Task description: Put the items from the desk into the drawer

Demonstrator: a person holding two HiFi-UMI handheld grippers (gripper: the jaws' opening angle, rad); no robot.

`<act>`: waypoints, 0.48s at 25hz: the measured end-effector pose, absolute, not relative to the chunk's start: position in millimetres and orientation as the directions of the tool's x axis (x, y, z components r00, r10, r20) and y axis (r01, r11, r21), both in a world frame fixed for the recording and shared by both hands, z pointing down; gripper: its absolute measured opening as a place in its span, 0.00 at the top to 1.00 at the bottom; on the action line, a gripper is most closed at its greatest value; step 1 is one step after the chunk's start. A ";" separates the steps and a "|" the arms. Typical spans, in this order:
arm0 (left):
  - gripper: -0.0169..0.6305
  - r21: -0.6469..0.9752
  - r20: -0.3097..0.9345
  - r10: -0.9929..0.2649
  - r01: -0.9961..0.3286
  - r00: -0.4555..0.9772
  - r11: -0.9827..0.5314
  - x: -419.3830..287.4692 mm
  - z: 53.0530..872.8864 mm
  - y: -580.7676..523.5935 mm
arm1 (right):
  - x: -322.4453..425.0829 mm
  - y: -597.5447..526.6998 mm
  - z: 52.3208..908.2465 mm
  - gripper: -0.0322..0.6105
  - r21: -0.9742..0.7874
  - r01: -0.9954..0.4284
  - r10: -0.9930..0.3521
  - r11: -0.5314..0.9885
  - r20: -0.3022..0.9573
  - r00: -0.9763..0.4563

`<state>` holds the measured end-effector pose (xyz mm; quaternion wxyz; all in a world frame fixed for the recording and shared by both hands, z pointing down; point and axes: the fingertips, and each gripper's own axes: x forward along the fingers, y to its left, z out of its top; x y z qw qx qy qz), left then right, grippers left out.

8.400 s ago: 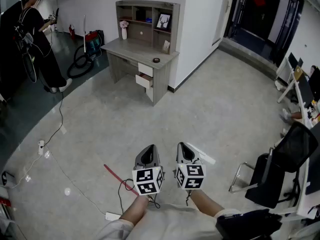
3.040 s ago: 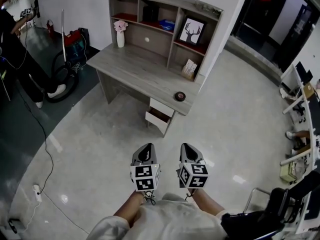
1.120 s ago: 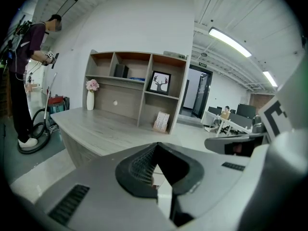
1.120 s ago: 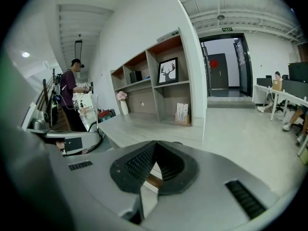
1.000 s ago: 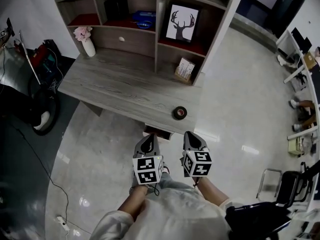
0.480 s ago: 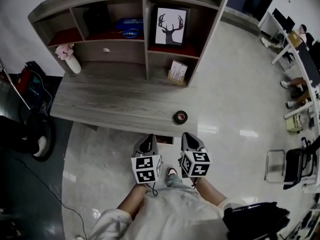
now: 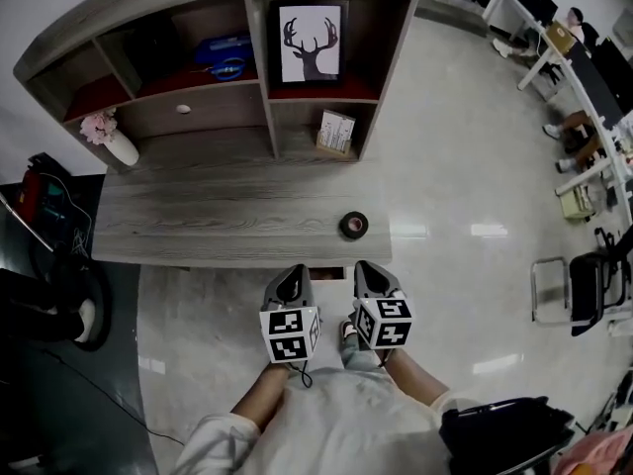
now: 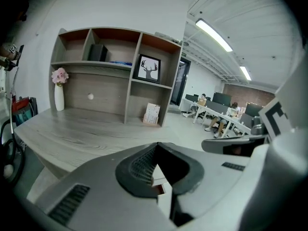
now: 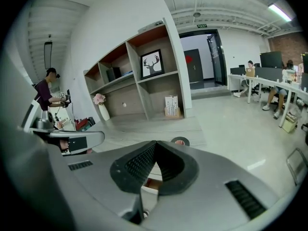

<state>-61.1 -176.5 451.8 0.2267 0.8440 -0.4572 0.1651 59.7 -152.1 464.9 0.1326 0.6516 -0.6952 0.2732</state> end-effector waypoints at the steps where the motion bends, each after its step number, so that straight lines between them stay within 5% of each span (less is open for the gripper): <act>1: 0.98 0.229 0.489 -0.692 -0.843 0.532 -0.486 -60.9 452.6 -178.6 | 61.2 -152.9 465.8 0.95 -0.210 -0.978 -0.834 -0.011 0.541 -0.107; 12: 0.98 0.207 0.542 -0.646 -0.831 0.537 -0.517 -65.6 469.3 -193.6 | 81.8 -171.9 479.9 0.95 -0.205 -0.973 -0.835 -0.104 0.550 -0.027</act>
